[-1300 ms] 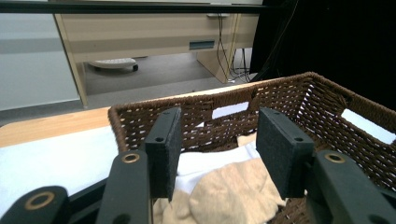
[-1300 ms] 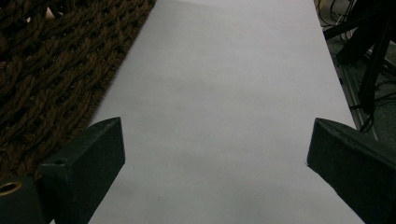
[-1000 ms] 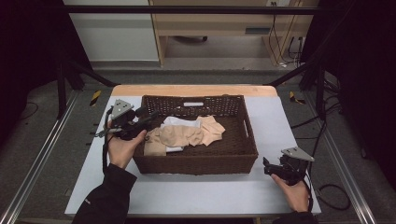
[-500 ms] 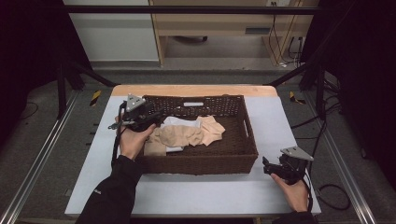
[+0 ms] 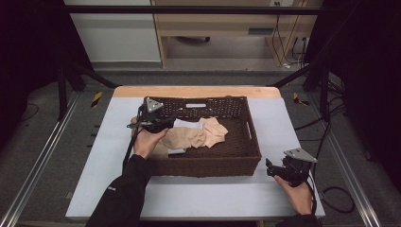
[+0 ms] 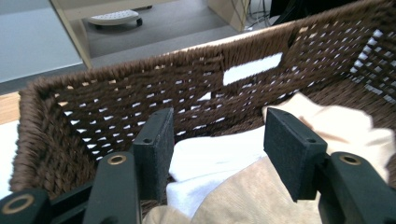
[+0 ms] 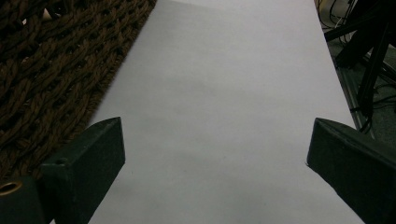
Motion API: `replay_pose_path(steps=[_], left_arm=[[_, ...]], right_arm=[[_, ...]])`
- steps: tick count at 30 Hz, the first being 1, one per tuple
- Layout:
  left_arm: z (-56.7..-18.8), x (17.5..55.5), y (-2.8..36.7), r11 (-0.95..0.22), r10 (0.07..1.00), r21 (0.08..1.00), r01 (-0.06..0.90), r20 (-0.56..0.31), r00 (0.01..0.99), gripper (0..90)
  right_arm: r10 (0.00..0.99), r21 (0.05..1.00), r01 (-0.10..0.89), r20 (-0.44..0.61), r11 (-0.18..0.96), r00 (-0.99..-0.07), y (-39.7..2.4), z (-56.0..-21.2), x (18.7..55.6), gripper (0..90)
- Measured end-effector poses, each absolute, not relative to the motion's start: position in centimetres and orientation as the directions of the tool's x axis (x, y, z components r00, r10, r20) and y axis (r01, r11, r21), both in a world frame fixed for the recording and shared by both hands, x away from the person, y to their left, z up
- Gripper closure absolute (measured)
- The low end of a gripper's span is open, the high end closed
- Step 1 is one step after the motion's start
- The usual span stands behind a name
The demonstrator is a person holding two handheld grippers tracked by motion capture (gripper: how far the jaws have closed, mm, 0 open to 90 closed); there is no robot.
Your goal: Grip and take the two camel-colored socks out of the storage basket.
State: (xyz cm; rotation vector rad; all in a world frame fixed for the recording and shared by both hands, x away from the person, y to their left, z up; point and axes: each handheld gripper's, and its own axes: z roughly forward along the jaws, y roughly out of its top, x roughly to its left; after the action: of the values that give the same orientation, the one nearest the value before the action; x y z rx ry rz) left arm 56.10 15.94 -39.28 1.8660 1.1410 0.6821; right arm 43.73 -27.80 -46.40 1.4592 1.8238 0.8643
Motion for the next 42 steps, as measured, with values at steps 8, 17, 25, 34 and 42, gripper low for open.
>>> replay_pose_path(steps=[8,17,25,34,42], left_arm=[[-40.2,56.1,15.8,-0.242,0.898,0.843,0.480,0.006,0.441,43.9],[-41.1,56.1,15.8,-0.285,0.893,0.799,0.530,0.021,0.449,45.4],[-41.8,56.3,15.8,-0.313,0.893,0.757,0.574,0.028,0.450,46.9],[-42.3,56.3,15.4,-0.350,0.881,0.722,0.596,0.038,0.471,46.9],[-42.6,56.3,15.2,-0.373,0.870,0.699,0.610,0.035,0.492,45.2]], right_arm=[[0.980,0.809,0.561,-0.090,0.177,-0.180,-27.8,-46.5,43.8,4.6],[0.980,0.804,0.569,-0.083,0.172,-0.179,-27.7,-46.6,43.8,5.0],[0.980,0.802,0.571,-0.086,0.176,-0.182,-27.7,-46.6,43.8,5.0],[0.979,0.797,0.576,-0.085,0.179,-0.186,-27.6,-46.7,43.8,5.0],[0.979,0.795,0.579,-0.089,0.179,-0.181,-27.6,-46.7,43.8,5.5]])
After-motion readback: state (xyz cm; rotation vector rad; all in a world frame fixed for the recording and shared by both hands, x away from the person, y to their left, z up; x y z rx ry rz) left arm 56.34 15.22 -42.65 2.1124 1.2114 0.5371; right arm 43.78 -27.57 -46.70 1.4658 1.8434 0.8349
